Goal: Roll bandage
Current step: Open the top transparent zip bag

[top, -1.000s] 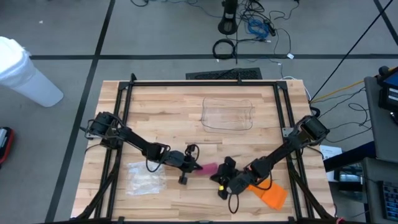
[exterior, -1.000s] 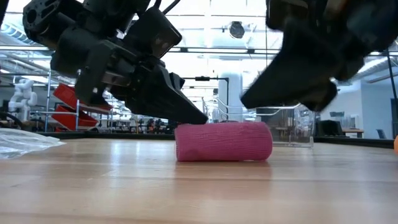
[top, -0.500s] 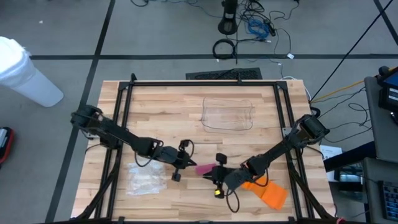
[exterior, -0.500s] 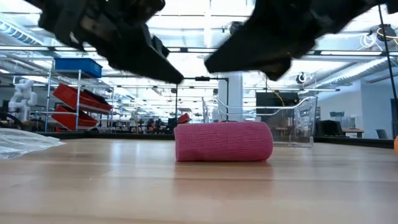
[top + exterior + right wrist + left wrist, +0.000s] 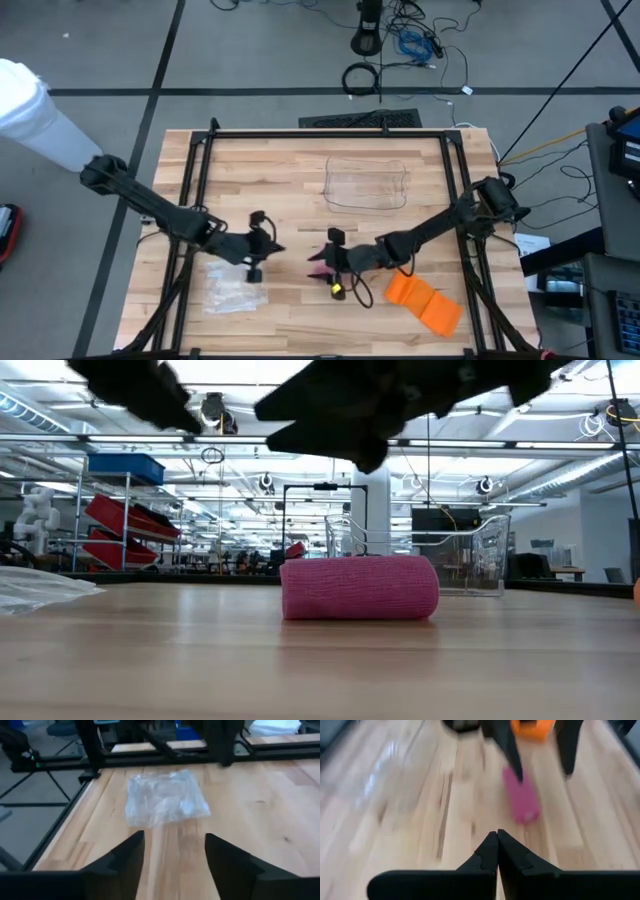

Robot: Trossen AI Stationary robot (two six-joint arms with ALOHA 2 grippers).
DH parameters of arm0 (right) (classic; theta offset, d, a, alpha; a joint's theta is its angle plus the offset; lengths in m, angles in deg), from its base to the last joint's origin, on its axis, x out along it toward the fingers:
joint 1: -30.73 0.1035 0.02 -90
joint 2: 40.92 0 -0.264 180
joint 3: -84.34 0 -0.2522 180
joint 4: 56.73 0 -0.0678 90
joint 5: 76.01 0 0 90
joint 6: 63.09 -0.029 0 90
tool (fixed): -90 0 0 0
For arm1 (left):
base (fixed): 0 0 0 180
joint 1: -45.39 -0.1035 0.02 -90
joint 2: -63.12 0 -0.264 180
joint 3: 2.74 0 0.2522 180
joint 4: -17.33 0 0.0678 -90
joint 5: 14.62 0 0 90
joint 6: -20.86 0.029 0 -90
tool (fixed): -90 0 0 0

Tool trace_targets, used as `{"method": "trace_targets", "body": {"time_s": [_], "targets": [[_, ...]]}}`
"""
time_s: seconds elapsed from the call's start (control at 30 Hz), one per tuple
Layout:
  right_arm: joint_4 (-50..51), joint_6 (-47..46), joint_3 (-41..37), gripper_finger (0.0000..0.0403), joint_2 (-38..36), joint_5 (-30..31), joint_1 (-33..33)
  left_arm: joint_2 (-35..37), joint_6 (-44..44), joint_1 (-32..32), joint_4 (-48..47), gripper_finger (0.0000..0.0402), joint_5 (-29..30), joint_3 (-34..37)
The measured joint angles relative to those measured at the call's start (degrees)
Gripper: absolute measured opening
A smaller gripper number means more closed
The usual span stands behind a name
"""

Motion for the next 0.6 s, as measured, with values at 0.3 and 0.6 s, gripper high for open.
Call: {"method": "trace_targets", "body": {"time_s": [0.3, 0.6], "targets": [[5.1, 1.0, 6.8, 0.0198, 6.5, -1.8, -3.2, -0.3, -21.4, 3.5, -23.8, 0.0009, -2.9, 0.0], [8.9, 1.1, 9.3, 0.0192, 12.0, -5.7, -3.3, -3.9, -33.7, 5.7, -31.4, 0.0088, -15.7, 0.0]]}}
